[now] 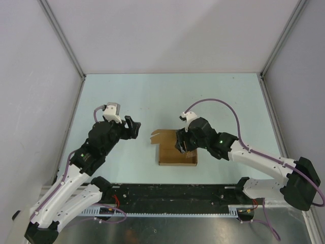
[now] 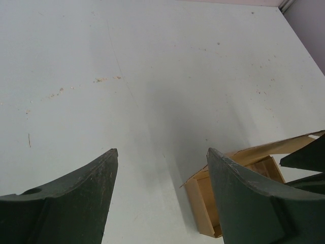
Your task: Fold the paper box
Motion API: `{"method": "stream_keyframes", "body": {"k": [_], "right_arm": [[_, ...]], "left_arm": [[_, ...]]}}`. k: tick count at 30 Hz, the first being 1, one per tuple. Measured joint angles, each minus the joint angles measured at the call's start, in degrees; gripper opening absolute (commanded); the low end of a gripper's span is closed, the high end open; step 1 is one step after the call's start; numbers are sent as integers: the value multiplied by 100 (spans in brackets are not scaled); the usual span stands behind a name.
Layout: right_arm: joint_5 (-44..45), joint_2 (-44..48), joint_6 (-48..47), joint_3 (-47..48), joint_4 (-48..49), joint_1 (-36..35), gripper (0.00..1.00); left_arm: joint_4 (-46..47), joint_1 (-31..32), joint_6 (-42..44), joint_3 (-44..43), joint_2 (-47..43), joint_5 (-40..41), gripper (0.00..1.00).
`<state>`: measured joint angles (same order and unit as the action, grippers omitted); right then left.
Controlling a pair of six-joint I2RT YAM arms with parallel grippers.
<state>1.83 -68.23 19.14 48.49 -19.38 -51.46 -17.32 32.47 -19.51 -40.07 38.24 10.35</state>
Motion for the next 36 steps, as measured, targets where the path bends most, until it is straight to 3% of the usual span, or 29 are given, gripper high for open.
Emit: {"method": "stream_keyframes", "body": {"k": [11, 12, 13, 19, 24, 30, 36], "right_arm": [[155, 732, -31, 461, -374, -55, 86], [219, 785, -33, 581, -422, -76, 89], [289, 831, -31, 693, -457, -98, 99], [1231, 1174, 188, 964, -551, -52, 100], [1259, 1335, 293, 979, -577, 1115, 100], [448, 946, 977, 1062, -1023, 3141, 100], [-66, 212, 1235, 1075, -1458, 3163, 100]], "left_arm": [[0, 0, -4, 0, 35, -2, 76], [-2, 0, -4, 0, 42, 0, 76], [0, 0, -4, 0, 55, -2, 76], [-2, 2, -20, -17, 219, -4, 76], [-42, -11, -83, -269, 529, -50, 77], [-122, -262, -345, -1047, 1475, -549, 94], [-376, -367, -761, -1508, 2559, -981, 100]]}}
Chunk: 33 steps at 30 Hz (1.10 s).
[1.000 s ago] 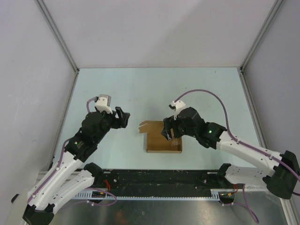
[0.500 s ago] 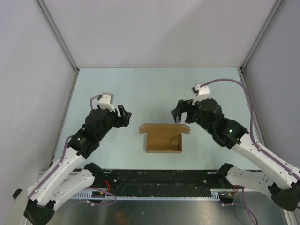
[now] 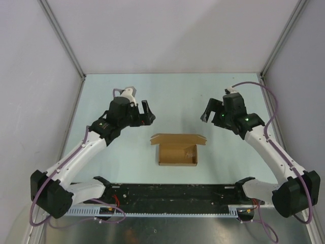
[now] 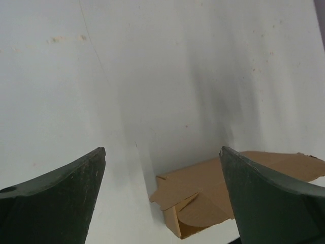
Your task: Fold the paper box
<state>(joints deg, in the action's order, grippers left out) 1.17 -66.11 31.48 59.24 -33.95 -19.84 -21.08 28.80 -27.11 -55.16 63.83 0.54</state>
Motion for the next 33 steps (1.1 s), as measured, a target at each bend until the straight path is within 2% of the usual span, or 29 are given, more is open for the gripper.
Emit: {"method": "stream_keyframes", "body": {"k": [6, 11, 17, 21, 26, 32, 33], "right_arm": [[103, -278, 125, 15, -118, -647, 96], [208, -448, 308, 42, -214, -723, 89], [463, -616, 457, 42, -442, -857, 90], [461, -632, 564, -20, -450, -841, 94], [457, -699, 640, -107, -476, -782, 93], [570, -708, 540, -192, -540, -459, 83], [610, -704, 498, -201, -562, -358, 77]], "left_arm": [[-278, -4, -573, 2, 216, -328, 97], [-262, 4, -981, 129, 216, -610, 95], [-354, 168, -1263, 520, 245, -741, 96], [-358, 280, -1357, 575, 363, -824, 98], [-354, 297, -1438, 577, 553, -874, 97], [-343, 291, -1410, 664, 562, -695, 92], [-348, 269, -1399, 743, 503, -625, 88]]}}
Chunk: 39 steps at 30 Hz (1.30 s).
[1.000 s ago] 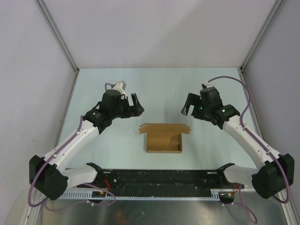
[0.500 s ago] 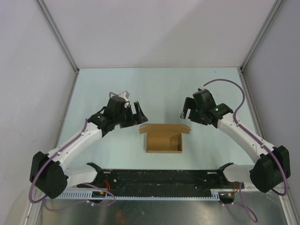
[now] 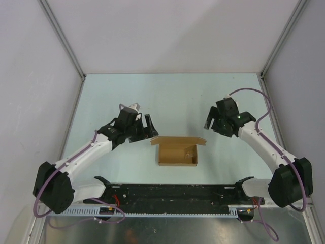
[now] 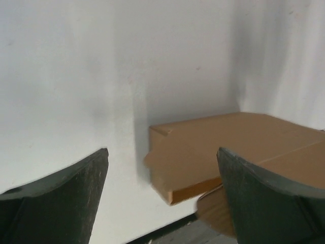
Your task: Fold the paper box
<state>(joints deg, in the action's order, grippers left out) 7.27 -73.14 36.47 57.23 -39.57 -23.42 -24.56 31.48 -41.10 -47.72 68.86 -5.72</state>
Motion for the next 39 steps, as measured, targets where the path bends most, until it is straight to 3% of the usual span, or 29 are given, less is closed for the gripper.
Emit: {"method": "stream_keyframes", "body": {"k": [2, 3, 4, 9, 10, 13, 18, 39], "right_arm": [[107, 15, -177, -11, -76, 267, 58], [144, 17, -249, -11, -125, 400, 59], [155, 17, -345, -13, -166, 490, 51], [87, -52, -748, -13, -402, 695, 3], [4, -127, -804, -13, -448, 693, 0], [-262, -337, -1027, -17, -557, 691, 0], [-793, -560, -1368, -22, -688, 673, 0], [-1742, -990, -1609, -22, -682, 131, 0]], "left_arm": [[-22, -105, 2, 225, -184, 133, 83], [-55, -177, 2, 345, -299, 210, 78], [-79, -251, -4, 457, -413, 295, 74], [-175, -391, -26, 743, -660, 549, 31], [-177, -391, -20, 765, -634, 540, 24], [-177, -391, 57, 796, -538, 487, 8], [-177, -391, 192, 800, -339, 428, 0], [-192, -282, 730, 247, 638, 125, 0]]}}
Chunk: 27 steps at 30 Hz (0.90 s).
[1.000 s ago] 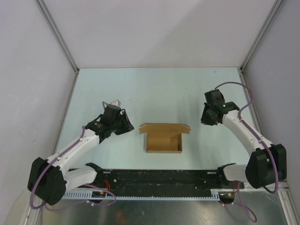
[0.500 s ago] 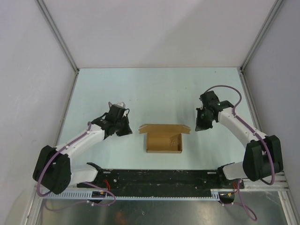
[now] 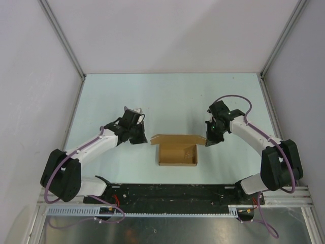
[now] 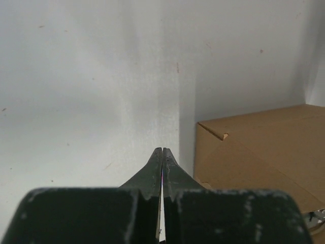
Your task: Fold the paper box
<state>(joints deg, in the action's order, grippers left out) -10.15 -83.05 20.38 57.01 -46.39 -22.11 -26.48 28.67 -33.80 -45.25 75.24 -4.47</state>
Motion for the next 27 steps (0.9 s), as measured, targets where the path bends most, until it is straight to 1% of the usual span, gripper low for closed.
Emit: {"method": "stream_keyframes", "body": {"k": [9, 27], "right_arm": [[-4, 0, 0, 0, -4, -20, 0], [-131, 0, 55, 0, -4, -380, 0]], "left_arm": [[11, 522, 81, -129, 323, -184, 0], [-2, 870, 66, -330, 330, -223, 0]]}}
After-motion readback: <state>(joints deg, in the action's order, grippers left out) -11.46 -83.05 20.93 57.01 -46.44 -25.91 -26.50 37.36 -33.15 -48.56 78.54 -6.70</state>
